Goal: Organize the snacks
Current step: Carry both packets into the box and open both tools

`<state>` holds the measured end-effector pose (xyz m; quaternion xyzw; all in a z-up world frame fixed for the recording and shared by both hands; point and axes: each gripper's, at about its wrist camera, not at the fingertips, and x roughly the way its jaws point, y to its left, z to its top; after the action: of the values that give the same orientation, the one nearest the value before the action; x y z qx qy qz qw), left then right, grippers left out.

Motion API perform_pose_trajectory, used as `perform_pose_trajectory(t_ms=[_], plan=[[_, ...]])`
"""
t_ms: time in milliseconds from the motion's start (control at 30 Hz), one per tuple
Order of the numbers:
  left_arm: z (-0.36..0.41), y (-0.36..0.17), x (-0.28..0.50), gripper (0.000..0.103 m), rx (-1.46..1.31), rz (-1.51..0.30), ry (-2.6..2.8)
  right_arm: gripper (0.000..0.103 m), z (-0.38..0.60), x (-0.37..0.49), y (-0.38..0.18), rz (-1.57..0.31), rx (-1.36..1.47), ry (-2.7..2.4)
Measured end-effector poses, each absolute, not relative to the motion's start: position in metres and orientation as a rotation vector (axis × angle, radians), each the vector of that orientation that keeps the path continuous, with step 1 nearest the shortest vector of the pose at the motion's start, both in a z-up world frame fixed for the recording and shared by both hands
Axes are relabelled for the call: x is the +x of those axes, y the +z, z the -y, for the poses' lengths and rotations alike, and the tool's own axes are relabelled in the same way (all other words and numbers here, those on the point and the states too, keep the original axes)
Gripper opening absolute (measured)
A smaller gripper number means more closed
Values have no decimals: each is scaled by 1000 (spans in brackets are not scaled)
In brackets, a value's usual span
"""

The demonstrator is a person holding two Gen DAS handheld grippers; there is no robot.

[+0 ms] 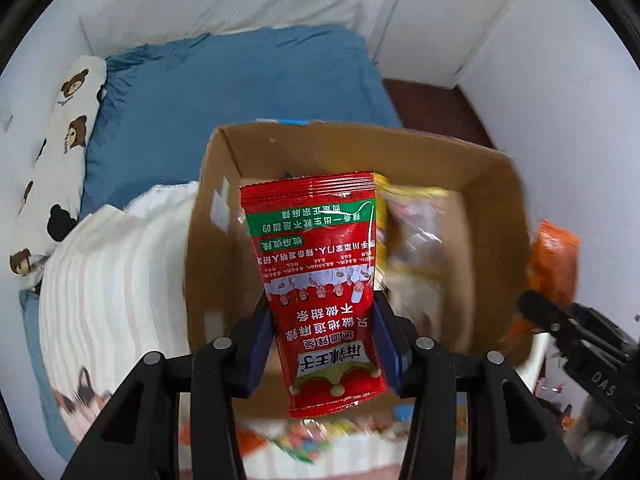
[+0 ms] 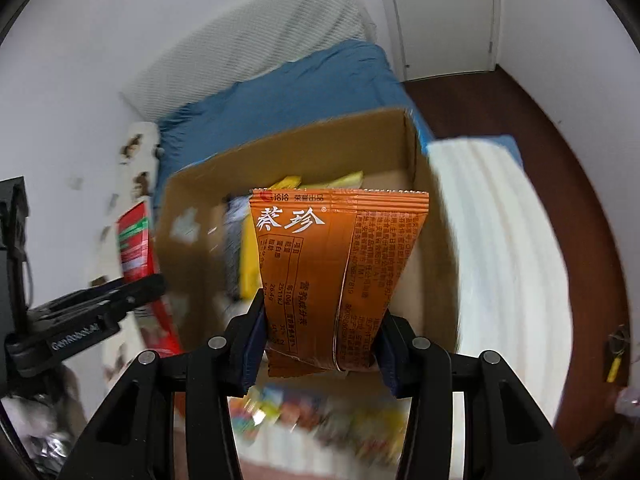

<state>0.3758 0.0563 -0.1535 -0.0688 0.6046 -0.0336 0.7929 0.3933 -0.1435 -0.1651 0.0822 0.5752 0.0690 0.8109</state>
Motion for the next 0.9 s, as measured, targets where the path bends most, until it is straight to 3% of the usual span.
perform_pose_trajectory(t_ms=[400,433,467,500,533,567,600,900], plan=[[-68,-241,476,46,-95,-1484,-25,51,146,481,-235,-1392,56,67],[-67,-247,479,48,-99,-1501,-41,54,145,483,-238,-1403,46,56],[-66,-251,481,49,-103,-1515,-57,65,147,487,-245,-1409,37,44],[-65,-252,482,58,-109,-1514,-68,73,145,489,-249,-1415,33,37],[-65,-253,482,74,-118,-1509,-69,88,144,490,-251,-1419,39,37],[-66,-253,482,82,-128,-1513,-67,92,143,490,-252,-1421,42,43],[-68,-255,483,88,-147,-1510,-71,92,141,490,-253,-1424,40,48],[-71,-247,469,89,-200,-1489,-62,93,145,480,-245,-1398,71,35]])
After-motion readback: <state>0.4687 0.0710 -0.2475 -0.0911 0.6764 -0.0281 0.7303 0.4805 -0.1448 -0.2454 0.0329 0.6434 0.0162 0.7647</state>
